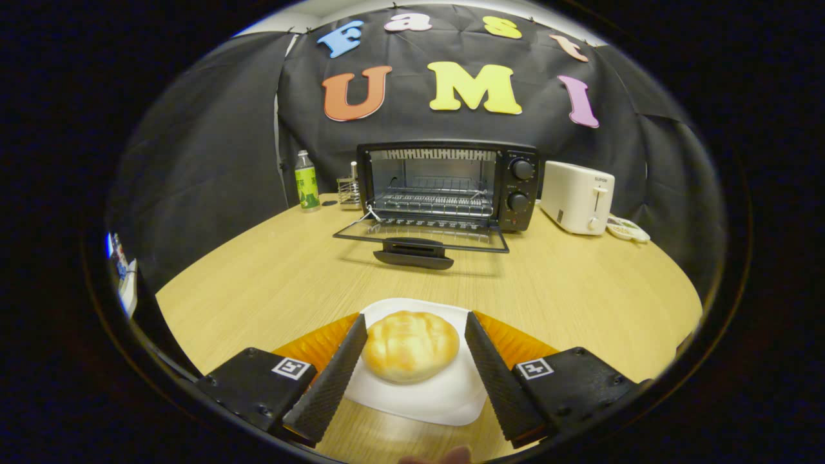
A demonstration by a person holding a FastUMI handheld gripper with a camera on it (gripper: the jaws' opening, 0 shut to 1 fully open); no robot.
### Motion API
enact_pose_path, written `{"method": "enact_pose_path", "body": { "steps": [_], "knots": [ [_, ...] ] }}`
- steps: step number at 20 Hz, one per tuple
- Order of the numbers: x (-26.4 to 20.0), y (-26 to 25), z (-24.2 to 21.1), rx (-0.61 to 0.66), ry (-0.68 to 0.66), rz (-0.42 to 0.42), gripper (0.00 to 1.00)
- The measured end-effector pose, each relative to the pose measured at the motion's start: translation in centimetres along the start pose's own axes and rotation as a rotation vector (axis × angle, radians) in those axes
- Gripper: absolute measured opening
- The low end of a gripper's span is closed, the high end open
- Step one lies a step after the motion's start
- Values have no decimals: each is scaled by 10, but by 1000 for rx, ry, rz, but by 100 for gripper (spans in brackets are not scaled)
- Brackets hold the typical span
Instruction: Open the toaster oven, put the food inside, and close the toaster oven door.
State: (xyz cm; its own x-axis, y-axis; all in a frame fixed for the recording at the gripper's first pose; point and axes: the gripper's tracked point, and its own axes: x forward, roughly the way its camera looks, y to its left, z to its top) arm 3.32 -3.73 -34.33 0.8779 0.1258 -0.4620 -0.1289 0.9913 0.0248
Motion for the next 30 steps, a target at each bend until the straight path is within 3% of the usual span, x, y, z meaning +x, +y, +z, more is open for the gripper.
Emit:
{"method": "enact_pose_path", "body": {
  "steps": [10, 16, 21, 30],
  "knots": [
    [5, 7, -16, 51, 76, 37, 100],
    [-1, 11, -5, 113, 86, 87, 70],
    [-15, 16, 31, 111, 16, 108, 62],
    [-7, 37, 133, 230, -119, 203, 61]
  ]
}}
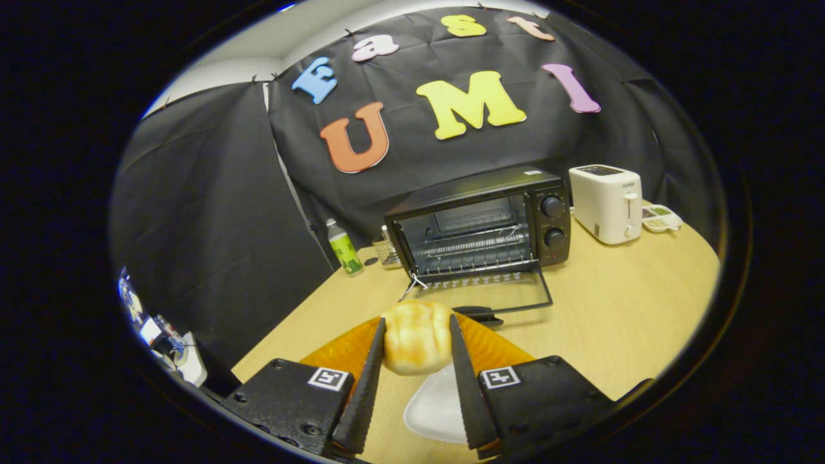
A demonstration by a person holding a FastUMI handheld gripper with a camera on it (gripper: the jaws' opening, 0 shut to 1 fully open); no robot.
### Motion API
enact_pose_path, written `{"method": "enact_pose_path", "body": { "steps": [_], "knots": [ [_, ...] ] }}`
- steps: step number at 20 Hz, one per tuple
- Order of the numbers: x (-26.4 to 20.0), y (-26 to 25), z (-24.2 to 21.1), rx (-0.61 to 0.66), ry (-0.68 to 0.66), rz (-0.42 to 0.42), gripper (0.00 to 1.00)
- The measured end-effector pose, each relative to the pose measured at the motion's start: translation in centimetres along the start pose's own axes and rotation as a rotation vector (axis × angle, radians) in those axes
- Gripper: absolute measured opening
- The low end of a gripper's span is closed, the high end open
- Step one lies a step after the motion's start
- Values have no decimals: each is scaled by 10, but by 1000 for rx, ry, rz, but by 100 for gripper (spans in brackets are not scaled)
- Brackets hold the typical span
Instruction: Open the toaster oven, put the food inside, and close the toaster oven door.
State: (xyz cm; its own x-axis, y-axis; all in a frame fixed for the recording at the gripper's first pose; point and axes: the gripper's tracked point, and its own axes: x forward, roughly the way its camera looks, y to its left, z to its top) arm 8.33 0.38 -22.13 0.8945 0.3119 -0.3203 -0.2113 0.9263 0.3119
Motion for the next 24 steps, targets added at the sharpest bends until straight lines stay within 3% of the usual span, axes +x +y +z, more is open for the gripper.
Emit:
{"method": "enact_pose_path", "body": {
  "steps": [4, 9, 12, 18, 24],
  "knots": [
    [24, 7, 28, 49, -28, 11, 61],
    [64, 16, 22, 196, 50, 54, 61],
    [87, 16, 17, 219, 75, 46, 61],
    [130, 13, 18, 204, 90, 14, 61],
    [193, -34, 36, 179, 81, -88, 61]
  ]
}}
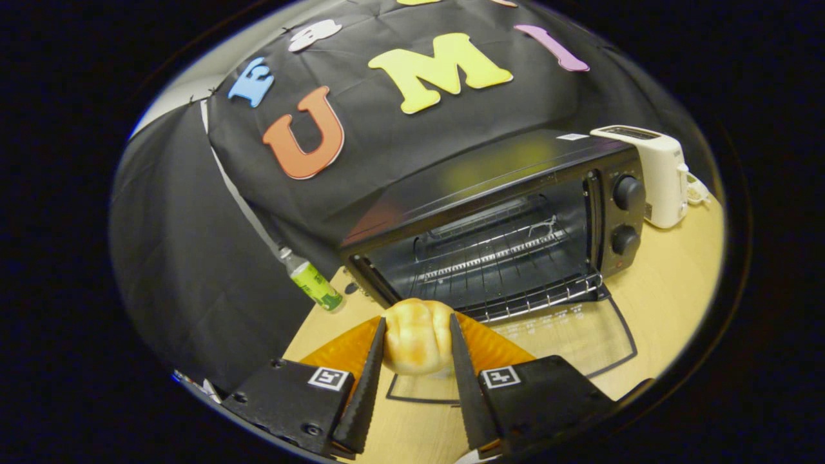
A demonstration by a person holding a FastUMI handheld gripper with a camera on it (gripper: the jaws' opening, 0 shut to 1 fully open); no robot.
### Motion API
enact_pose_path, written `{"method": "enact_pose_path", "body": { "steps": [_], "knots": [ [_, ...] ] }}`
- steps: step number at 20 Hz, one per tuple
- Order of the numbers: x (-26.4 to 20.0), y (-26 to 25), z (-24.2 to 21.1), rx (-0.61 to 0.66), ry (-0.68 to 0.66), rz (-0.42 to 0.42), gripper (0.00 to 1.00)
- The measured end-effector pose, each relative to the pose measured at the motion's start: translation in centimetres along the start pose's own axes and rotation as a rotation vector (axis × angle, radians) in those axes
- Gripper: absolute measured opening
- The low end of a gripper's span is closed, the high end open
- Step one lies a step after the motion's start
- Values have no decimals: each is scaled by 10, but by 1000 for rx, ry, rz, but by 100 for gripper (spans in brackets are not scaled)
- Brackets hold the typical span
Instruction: Open the toaster oven, put the food inside, and close the toaster oven door.
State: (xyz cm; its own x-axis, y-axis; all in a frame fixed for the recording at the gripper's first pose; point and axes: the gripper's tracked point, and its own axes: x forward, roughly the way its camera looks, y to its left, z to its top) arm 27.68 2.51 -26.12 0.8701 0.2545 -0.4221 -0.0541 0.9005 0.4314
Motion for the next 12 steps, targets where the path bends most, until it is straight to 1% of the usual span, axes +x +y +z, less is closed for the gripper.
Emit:
{"method": "enact_pose_path", "body": {
  "steps": [3, 4, 5, 10, 12],
  "knots": [
    [30, -19, 21, 4, -31, -69, 61],
    [38, -24, 22, 5, -33, -91, 61],
    [48, -24, 24, 0, -31, -97, 61],
    [79, -43, 43, -78, -90, -217, 61],
    [83, -45, 47, -109, -108, -238, 66]
  ]
}}
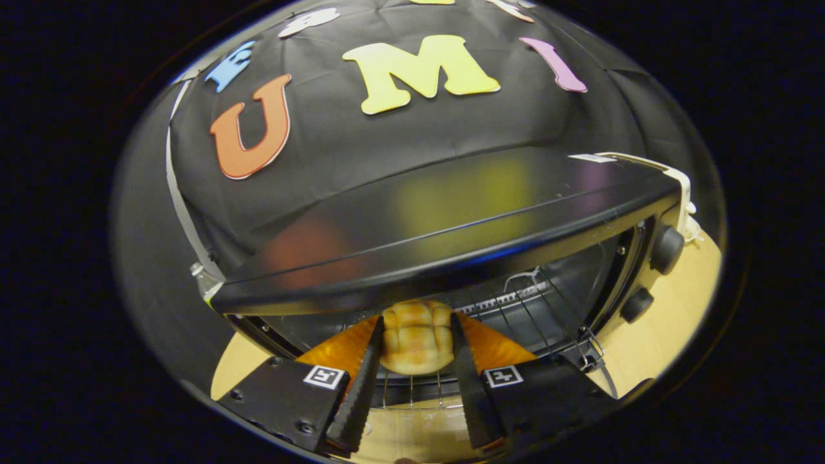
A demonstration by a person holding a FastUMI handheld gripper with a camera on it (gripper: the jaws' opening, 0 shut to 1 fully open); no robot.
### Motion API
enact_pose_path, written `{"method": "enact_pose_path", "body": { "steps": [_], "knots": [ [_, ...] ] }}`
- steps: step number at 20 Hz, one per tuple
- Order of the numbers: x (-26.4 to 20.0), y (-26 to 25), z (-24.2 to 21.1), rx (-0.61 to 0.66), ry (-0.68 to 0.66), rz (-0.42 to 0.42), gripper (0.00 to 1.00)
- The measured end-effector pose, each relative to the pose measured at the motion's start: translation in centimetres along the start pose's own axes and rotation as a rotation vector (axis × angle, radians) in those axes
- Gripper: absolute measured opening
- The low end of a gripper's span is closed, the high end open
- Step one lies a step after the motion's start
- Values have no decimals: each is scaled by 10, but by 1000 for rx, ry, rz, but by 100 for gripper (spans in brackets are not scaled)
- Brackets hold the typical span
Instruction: Open the toaster oven, put the food inside, and close the toaster oven door.
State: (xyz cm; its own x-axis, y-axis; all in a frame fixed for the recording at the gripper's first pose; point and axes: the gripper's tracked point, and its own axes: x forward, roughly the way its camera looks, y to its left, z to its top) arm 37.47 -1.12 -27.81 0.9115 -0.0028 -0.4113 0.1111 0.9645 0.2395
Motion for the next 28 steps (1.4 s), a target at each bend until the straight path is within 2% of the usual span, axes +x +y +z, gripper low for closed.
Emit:
{"method": "enact_pose_path", "body": {
  "steps": [3, 5, 9, 11, 15, 19, 24, 28],
  "knots": [
    [5, -4, 2, -53, -4, -30, 75],
    [1, -3, -3, -29, 5, -27, 85],
    [-17, -7, 4, 2, -19, -28, 90],
    [-29, -5, 9, 4, -39, -12, 94],
    [-77, 4, -21, -31, 32, 71, 99],
    [-136, 2, -39, -78, 38, 140, 99],
    [-192, -30, -58, -211, -6, 78, 99],
    [-203, -39, -104, -216, 78, 92, 99]
  ]
}}
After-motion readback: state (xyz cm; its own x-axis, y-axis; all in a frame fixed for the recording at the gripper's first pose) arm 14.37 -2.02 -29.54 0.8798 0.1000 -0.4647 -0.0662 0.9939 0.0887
